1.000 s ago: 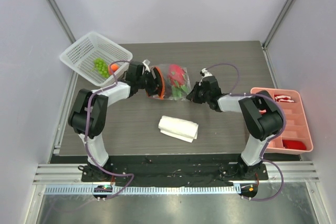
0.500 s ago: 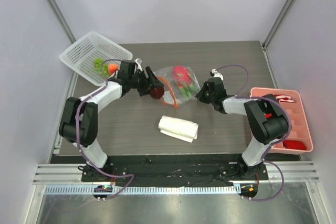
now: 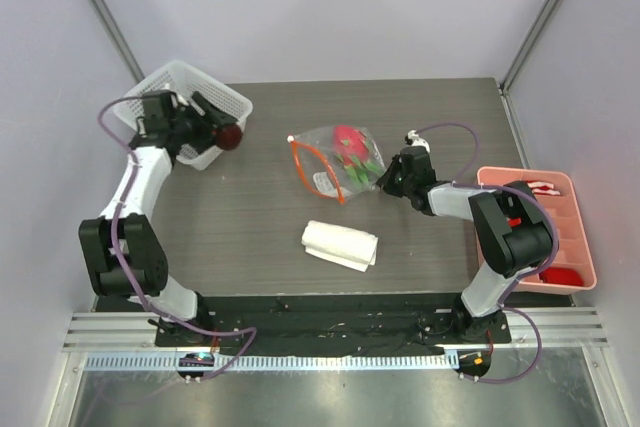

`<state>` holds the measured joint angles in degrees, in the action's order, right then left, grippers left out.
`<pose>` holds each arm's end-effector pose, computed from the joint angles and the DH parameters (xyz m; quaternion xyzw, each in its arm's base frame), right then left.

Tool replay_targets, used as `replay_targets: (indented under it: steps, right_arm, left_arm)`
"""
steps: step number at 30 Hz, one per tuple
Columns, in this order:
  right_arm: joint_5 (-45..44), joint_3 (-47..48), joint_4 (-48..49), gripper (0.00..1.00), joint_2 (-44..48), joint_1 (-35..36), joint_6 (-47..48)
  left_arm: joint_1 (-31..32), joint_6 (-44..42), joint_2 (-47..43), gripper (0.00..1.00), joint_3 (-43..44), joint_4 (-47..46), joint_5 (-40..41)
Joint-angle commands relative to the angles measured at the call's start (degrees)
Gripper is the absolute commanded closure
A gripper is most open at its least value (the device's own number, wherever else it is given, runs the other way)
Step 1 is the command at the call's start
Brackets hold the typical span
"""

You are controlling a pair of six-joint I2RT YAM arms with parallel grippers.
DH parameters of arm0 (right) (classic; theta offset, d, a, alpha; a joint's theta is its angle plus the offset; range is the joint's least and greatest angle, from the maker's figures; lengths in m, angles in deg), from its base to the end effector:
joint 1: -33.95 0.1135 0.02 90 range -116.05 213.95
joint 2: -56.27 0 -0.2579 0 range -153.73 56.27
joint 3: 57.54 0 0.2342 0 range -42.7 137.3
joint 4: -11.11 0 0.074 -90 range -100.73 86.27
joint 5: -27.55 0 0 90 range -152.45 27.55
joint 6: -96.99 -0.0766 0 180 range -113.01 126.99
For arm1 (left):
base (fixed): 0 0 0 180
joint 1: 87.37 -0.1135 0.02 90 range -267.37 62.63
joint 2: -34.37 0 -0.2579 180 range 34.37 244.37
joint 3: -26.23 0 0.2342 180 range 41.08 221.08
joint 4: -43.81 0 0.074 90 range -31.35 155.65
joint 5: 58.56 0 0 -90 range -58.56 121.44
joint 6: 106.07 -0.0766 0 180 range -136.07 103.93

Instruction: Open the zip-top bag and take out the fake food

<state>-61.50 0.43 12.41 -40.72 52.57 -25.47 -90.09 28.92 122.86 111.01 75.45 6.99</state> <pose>0.3336 0.1137 0.1299 0.1045 0.8916 0.1967 0.3943 0.3652 -0.0144 0.2730 -0.2623 0.8334 -0.3372 0.3506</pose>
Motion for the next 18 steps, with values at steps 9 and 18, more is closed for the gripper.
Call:
replay_targets:
  steps: [9,18]
  right_arm:
    - [1.1,0.4,1.4,0.99,2.9,-0.2,0.6]
    - [1.7,0.7,0.7,0.99,2.5,-0.2,0.7]
  left_arm:
    - [-11.1,4.1,18.0,0.73,21.1,4.2,9.1]
    - [-9.1,0.2,7.6,0.04,9.9,2.0,14.3]
